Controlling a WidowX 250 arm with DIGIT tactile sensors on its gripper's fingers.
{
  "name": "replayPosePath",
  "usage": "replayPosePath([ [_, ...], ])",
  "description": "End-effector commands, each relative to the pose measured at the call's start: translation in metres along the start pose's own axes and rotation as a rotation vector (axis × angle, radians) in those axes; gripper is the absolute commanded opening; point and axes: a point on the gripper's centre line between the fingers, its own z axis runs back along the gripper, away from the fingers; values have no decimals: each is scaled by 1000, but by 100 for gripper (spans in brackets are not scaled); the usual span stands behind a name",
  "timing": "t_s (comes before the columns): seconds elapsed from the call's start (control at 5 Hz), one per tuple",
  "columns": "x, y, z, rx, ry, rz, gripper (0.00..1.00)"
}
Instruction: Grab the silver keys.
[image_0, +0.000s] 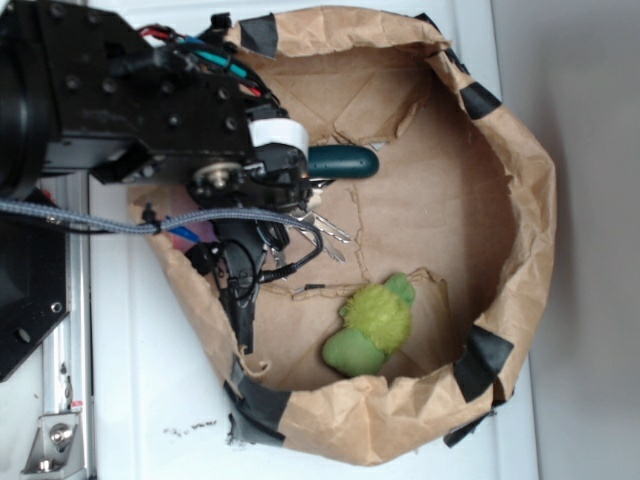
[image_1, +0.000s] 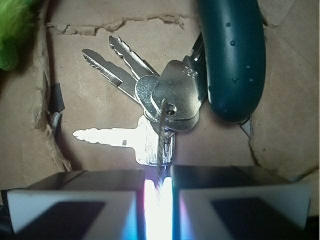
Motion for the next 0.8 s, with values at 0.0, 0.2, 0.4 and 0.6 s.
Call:
replayPosePath([
  [0.0,18,-5,57,-89,-128,53,0],
  [0.2,31,-12,108,-206,-206,77,0],
  [0.4,46,-17,148,-271,-258,85,0],
  [0.6,47,-18,144,-250,-257,78,0],
])
